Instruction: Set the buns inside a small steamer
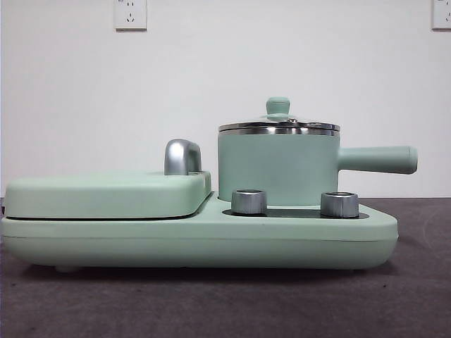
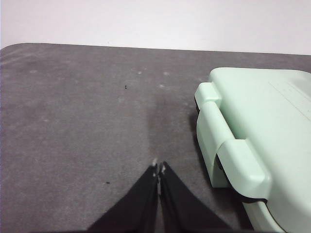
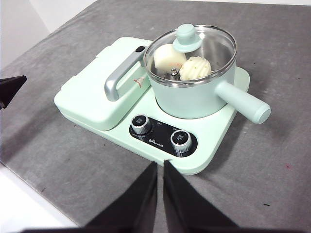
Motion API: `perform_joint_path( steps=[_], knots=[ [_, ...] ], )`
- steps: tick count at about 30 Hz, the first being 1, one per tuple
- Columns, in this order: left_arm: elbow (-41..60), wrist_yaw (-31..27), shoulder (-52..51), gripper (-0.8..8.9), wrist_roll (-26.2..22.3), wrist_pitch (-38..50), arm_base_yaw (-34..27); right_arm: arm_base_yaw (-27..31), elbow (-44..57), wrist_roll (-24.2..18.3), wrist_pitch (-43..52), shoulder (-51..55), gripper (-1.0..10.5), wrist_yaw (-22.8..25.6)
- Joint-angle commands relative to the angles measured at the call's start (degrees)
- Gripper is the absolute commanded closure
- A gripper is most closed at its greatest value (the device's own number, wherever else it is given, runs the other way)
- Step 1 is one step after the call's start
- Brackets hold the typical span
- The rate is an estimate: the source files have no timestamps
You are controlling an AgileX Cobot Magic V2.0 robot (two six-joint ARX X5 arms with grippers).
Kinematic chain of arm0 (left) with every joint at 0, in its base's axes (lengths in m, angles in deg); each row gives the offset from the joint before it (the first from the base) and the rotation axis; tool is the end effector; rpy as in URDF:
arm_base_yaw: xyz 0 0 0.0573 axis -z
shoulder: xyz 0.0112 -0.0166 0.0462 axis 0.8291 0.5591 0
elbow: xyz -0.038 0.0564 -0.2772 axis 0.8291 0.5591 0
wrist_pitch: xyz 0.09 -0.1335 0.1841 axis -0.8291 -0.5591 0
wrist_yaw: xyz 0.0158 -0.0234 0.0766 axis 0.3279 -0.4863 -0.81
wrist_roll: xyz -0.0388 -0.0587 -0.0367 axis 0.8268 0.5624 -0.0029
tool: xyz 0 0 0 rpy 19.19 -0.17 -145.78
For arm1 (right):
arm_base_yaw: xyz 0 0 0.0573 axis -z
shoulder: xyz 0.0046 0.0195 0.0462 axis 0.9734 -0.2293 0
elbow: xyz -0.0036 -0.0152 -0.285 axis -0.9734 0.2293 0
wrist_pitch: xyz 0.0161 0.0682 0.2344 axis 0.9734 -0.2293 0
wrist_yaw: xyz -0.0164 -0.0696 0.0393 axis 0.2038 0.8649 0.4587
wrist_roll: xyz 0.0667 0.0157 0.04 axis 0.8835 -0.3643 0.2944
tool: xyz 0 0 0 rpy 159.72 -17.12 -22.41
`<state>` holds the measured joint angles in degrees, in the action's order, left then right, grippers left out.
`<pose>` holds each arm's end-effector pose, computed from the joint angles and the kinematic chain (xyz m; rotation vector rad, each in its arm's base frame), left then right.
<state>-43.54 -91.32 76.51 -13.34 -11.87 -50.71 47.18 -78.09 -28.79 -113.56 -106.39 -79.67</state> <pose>0.1007 -0.0075 0.1511 -0.0495 0.1574 -0.0597 0.0331 0.0305 0.3172 0.1246 0.4981 0.6136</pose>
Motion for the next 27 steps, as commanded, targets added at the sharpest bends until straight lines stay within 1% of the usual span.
perform_joint_path(
  steps=[1, 6, 8, 10, 12, 16, 18, 21, 24, 27],
  knots=[
    [0.83, -0.15, -0.11, 8.07, -0.81, -0.28, -0.04, -0.31, -0.33, -0.11, 0.57, -0.17, 9.3, 0.04],
    [0.83, -0.15, -0.11, 8.07, -0.83, -0.28, -0.04, -0.31, -0.33, -0.11, 0.79, -0.15, 9.3, 0.02],
    [0.83, -0.15, -0.11, 8.07, -0.81, -0.26, -0.04, 0.57, 0.52, -0.17, 2.03, -0.09, 9.3, 0.31],
    [0.83, -0.15, -0.11, 8.07, -0.83, -0.28, -0.04, 4.07, 2.4, -0.26, 4.83, -0.07, 9.3, -0.92],
    [0.83, -0.15, -0.11, 8.07, -0.81, -0.28, -0.04, 9.46, 5.97, -0.31, 10.36, 0.55, 9.3, -3.39],
    [0.83, -0.15, -0.11, 8.07, -0.81, -0.28, -0.04, 19.69, 15.47, -0.52, 23.5, 3.93, 9.3, -4.02],
    [0.83, -0.15, -0.11, 8.07, -0.81, -0.28, -0.04, 24.3, 21.09, -3.02, 29.42, 5.81, 9.3, -1.84],
    [0.83, -0.15, -0.11, 8.07, -0.81, -0.28, -0.04, 28.72, 28.13, -7.23, 34.25, 8.9, 9.3, 2.71],
    [0.83, -0.15, -0.11, 8.07, -0.83, -0.28, -0.04, 29.99, 35.65, -10.84, 38.1, 12.41, 9.3, 6.6],
    [0.83, -0.15, -0.11, 8.07, -0.83, -0.28, -0.04, 29.99, 41.24, -12.28, 42.01, 15.32, 9.3, 7.98]
  ],
)
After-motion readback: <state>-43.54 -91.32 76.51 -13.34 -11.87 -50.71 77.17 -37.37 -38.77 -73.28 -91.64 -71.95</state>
